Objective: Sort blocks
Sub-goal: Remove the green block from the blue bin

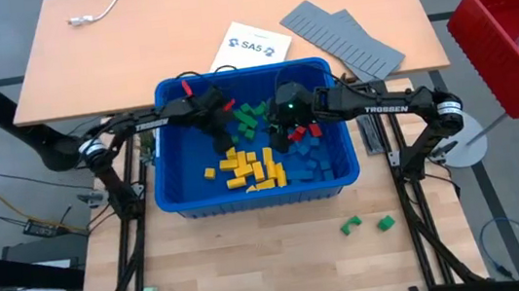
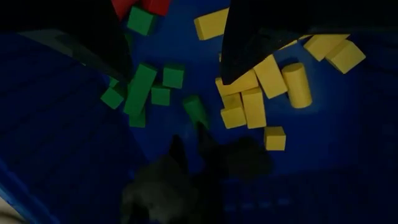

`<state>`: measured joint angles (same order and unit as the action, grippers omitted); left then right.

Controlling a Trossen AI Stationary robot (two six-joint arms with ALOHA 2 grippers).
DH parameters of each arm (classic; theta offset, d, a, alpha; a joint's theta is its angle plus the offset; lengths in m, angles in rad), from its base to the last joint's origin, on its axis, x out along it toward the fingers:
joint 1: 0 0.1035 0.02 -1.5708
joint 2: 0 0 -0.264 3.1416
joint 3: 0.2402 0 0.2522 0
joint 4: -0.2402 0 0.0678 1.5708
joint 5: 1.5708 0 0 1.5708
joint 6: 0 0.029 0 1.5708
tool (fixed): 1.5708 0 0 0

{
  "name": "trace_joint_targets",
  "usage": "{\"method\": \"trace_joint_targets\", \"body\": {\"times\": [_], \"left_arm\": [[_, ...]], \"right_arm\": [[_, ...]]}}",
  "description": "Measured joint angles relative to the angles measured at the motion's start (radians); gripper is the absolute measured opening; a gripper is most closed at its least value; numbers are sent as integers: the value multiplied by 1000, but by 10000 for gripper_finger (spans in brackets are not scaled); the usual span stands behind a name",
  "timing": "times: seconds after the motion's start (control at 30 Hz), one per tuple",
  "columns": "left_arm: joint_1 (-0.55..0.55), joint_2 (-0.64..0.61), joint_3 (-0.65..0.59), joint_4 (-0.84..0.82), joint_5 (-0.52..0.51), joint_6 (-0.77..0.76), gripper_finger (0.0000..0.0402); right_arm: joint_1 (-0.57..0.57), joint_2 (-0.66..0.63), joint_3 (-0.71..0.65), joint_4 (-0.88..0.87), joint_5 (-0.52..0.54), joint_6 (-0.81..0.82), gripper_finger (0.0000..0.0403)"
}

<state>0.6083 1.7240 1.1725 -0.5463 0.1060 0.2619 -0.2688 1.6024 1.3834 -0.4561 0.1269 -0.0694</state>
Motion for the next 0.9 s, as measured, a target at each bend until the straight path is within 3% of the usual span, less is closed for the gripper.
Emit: {"method": "trace_joint_targets", "body": {"times": [0.23, 0.5, 0.6, 0.73, 0.9], "left_arm": [[0, 121, 0, 3, 17, 50, 211], [0, 163, 0, 12, 11, 70, 209], [0, 166, 0, 21, 8, 72, 192], [0, 166, 0, 27, 5, 80, 140], [0, 158, 0, 27, 2, 90, 138]], "right_arm": [[0, 0, 0, 0, 0, 24, 228], [1, 0, 0, -1, 0, 26, 222], [1, 0, 0, -1, 0, 26, 219], [1, -1, 0, -1, 0, 26, 217], [1, -1, 0, -1, 0, 26, 216]]}}
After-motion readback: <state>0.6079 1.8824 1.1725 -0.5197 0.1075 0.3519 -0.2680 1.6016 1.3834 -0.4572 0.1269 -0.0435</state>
